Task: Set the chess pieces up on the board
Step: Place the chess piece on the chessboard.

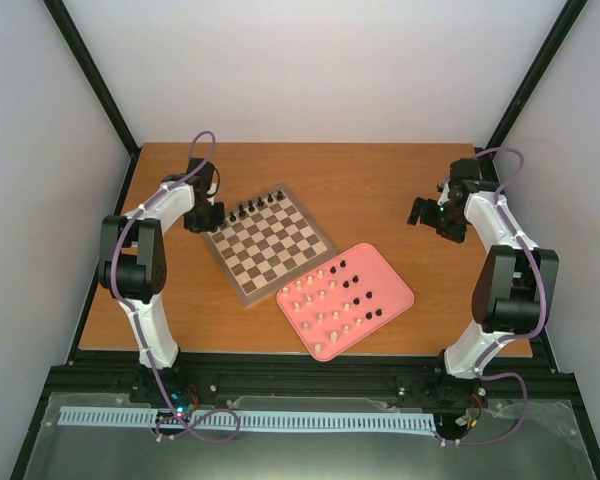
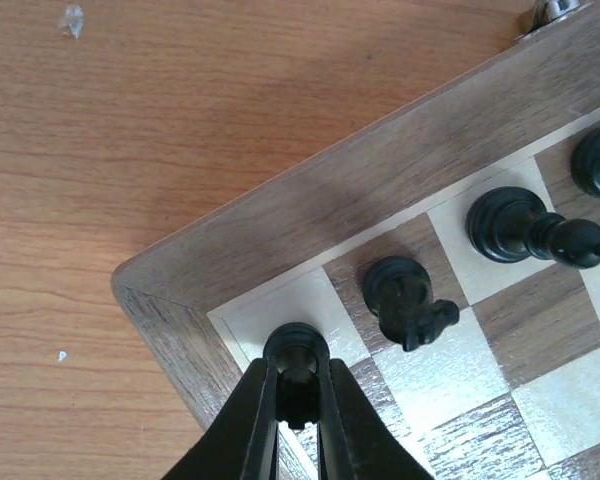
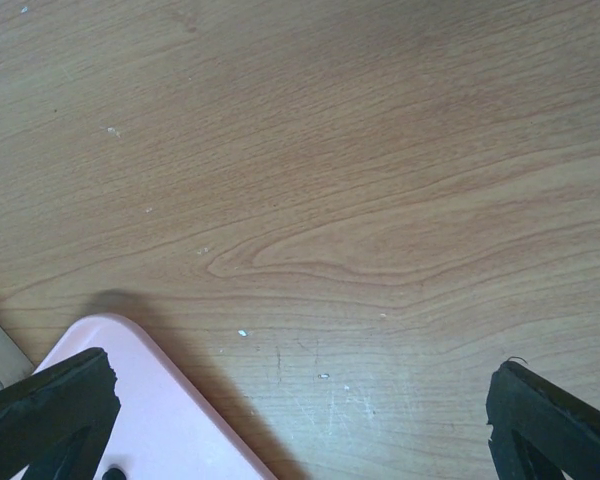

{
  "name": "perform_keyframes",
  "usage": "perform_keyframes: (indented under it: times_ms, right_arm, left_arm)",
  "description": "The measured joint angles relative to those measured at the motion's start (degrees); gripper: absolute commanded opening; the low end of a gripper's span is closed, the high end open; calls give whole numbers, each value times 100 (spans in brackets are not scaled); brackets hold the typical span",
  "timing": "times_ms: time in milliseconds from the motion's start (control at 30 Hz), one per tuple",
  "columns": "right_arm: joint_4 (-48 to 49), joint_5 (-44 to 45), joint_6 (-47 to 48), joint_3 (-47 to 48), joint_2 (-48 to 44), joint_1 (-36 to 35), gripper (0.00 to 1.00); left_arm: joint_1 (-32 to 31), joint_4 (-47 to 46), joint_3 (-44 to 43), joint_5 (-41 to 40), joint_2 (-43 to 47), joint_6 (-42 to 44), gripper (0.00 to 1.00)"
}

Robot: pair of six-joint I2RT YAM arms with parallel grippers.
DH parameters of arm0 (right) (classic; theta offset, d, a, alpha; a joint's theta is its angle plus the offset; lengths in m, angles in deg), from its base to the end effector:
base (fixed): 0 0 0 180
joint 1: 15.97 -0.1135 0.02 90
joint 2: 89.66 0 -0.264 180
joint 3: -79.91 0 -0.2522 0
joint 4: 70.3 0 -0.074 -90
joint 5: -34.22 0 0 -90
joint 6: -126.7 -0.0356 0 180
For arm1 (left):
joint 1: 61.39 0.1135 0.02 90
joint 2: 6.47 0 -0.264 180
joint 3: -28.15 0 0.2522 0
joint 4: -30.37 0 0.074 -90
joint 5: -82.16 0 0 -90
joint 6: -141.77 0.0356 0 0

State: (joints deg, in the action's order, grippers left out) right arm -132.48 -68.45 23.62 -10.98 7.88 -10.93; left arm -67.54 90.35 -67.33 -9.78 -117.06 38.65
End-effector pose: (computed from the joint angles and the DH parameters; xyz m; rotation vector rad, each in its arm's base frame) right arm 0.3396 -0.0221 0.2357 0.3885 2.7735 0.3436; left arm 0.3824 -0.0400 0.1890 -0.1814 2.8737 -0.0150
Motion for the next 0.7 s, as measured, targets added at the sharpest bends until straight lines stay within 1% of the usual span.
perform_keyframes:
  times_ms: [300, 533, 700]
  right_arm:
    - [-57, -9, 15, 0, 0, -22, 100]
    - [-72, -9, 20, 0, 2, -26, 100]
    - [-72, -9, 20, 0, 2, -26, 100]
  left_arm:
    - [0, -42, -42, -13, -52, -17, 12]
    - [0, -37, -46, -15, -59, -9, 19]
    - [0, -33, -46, 0, -59, 0, 30]
